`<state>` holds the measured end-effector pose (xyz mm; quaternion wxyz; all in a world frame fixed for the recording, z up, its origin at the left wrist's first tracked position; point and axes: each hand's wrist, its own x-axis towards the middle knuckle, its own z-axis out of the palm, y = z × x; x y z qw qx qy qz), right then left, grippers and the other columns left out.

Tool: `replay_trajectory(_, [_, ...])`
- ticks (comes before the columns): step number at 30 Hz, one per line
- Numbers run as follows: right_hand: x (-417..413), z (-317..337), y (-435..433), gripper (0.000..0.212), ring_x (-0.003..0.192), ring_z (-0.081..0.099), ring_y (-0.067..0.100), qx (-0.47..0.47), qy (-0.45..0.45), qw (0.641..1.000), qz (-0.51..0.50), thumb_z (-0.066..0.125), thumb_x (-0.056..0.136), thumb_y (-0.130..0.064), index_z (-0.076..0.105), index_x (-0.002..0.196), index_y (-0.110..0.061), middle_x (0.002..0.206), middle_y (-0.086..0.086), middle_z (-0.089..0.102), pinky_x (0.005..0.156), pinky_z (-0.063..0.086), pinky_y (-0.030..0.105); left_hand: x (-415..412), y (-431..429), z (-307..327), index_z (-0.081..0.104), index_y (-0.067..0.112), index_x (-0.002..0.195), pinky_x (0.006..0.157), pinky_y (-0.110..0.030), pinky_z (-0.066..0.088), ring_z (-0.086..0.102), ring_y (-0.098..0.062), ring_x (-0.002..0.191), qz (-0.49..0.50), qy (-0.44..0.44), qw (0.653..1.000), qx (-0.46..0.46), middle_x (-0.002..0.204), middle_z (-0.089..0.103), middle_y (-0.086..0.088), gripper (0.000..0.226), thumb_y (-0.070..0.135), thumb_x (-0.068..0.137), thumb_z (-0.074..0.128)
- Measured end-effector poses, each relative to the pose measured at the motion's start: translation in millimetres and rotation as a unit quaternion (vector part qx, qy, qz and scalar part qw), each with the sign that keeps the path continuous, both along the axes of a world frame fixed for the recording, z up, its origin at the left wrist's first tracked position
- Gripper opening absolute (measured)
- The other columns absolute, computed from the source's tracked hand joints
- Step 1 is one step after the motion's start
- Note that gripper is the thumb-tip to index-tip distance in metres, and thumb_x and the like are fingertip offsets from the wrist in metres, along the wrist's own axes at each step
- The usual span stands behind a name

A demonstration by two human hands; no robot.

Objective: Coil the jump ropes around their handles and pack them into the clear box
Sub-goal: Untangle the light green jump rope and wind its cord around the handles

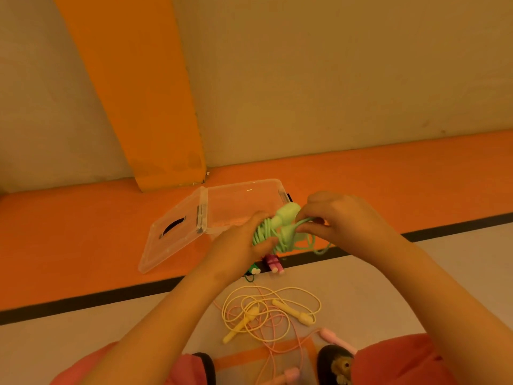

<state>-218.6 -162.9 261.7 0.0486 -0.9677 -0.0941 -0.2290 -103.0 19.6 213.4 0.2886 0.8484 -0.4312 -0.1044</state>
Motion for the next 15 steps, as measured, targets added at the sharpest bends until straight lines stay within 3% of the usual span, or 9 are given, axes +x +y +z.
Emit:
replay_trajectory(2, [0.6,-4.1,-0.5,0.016,0.073,0.059,0.018,0.034,0.044,0.998,0.012,0.067,0.079,-0.034,0.070,0.083,-0.019,0.074,-0.004,0.060,0.053,0.047,0.040,-3.6,0.9,0.8,0.035,0.047,0.128,0.081,-0.043,0.051,0.061,-0.022,0.095,-0.067,0.022,0.997,0.019,0.109,0.064,-0.002,0.046,0.045,0.089,0.060])
replay_trajectory(5, [2.8,-10.1,1.2,0.015,0.078,0.055,0.010,0.099,0.093,0.991,0.018,0.073,0.078,-0.032,0.071,0.085,-0.019,0.080,-0.005,0.063,0.066,0.048,0.042,-7.0,4.4,7.4,0.039,0.041,0.123,0.079,-0.042,0.051,0.060,-0.018,0.093,-0.133,0.065,0.989,0.020,0.105,0.062,0.002,0.054,0.039,0.081,0.073])
replay_trajectory(8, [3.4,-7.8,8.1,0.014,0.075,0.055,0.006,0.180,0.106,0.977,0.032,0.075,0.076,-0.029,0.070,0.083,-0.018,0.080,-0.007,0.065,0.068,0.046,0.036,-20.9,2.2,9.3,0.047,0.036,0.115,0.080,-0.047,0.053,0.063,-0.011,0.093,-0.132,0.147,0.979,-0.039,0.103,0.064,0.009,0.062,0.041,0.065,0.084])
replay_trajectory(11, [2.5,-4.7,14.5,0.012,0.076,0.058,0.007,0.210,0.142,0.967,0.031,0.076,0.076,-0.029,0.071,0.082,-0.020,0.080,-0.008,0.066,0.069,0.045,0.034,-34.2,-3.0,6.5,0.041,0.046,0.129,0.074,-0.045,0.058,0.069,-0.013,0.089,-0.128,0.202,0.969,-0.063,0.112,0.065,0.011,0.075,0.058,0.064,0.077])
replay_trajectory(15, [2.3,-6.3,13.0,0.011,0.071,0.058,0.008,0.228,0.183,0.956,0.023,0.078,0.074,-0.029,0.070,0.079,-0.022,0.075,-0.008,0.065,0.064,0.046,0.034,-29.6,0.6,3.5,0.037,0.046,0.130,0.083,-0.046,0.053,0.063,-0.011,0.103,-0.138,0.104,0.985,-0.007,0.118,0.062,0.012,0.071,0.073,0.069,0.060])
